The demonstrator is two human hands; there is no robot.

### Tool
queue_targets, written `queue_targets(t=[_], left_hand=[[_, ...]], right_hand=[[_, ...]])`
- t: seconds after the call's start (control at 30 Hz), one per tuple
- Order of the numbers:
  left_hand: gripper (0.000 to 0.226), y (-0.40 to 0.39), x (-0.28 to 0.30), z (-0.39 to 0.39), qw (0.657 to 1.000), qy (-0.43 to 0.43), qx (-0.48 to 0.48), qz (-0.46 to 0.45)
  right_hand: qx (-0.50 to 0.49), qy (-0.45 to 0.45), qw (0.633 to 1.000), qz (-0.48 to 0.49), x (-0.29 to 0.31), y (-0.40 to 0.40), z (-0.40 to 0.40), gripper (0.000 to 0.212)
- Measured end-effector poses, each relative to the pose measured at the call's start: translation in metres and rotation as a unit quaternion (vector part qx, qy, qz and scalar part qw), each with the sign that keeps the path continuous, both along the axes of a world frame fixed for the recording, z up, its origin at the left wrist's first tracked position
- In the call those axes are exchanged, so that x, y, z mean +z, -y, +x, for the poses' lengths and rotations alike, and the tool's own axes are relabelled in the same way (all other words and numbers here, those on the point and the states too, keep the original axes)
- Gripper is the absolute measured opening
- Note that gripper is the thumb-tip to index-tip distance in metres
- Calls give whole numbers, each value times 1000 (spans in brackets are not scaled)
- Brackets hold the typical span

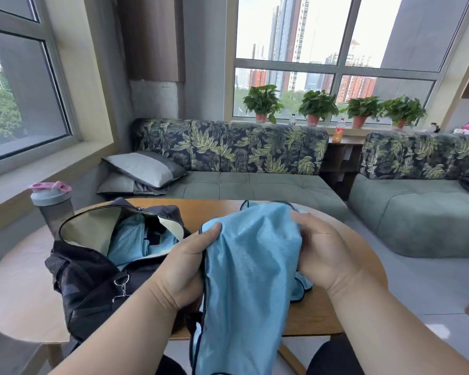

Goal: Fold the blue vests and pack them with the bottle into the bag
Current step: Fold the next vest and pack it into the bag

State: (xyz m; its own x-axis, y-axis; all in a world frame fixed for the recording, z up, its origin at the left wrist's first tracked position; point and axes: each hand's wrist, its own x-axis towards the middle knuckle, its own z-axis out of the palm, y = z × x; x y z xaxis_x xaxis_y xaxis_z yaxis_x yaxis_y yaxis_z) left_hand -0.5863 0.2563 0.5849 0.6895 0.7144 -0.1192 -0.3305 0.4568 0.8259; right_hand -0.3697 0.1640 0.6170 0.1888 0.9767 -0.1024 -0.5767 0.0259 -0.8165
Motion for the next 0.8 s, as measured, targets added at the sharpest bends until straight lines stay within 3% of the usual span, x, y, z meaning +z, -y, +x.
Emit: queue_targets(t=[0.1, 0.2, 0.33, 0.43, 0.53, 0.67, 0.8], left_hand=[[49, -1, 8, 3, 1000, -4, 12, 27], [46, 1, 8, 4, 999, -16, 23, 43], [40, 4, 8, 0, 997, -31, 50, 43], [38, 6, 16, -2, 996, -27, 71, 48], [37, 9, 20, 0, 994, -24, 89, 54], [37, 11, 19, 2, 994, -29, 89, 55], [40, 8, 15, 1, 994, -49, 78, 60]], right_hand=[[43, -43, 995, -75, -30, 16, -21, 51], [68, -75, 992, -82, -45, 25, -35, 51], [-18, -76, 997, 15, -31, 20, -19, 58], [-23, -87, 994, 61, -25, 21, -15, 66], [38, -55, 998, 18, -45, 27, -29, 82], [83, 89, 992, -15, -63, 32, -45, 74], [60, 117, 991, -20, -56, 28, -46, 47]])
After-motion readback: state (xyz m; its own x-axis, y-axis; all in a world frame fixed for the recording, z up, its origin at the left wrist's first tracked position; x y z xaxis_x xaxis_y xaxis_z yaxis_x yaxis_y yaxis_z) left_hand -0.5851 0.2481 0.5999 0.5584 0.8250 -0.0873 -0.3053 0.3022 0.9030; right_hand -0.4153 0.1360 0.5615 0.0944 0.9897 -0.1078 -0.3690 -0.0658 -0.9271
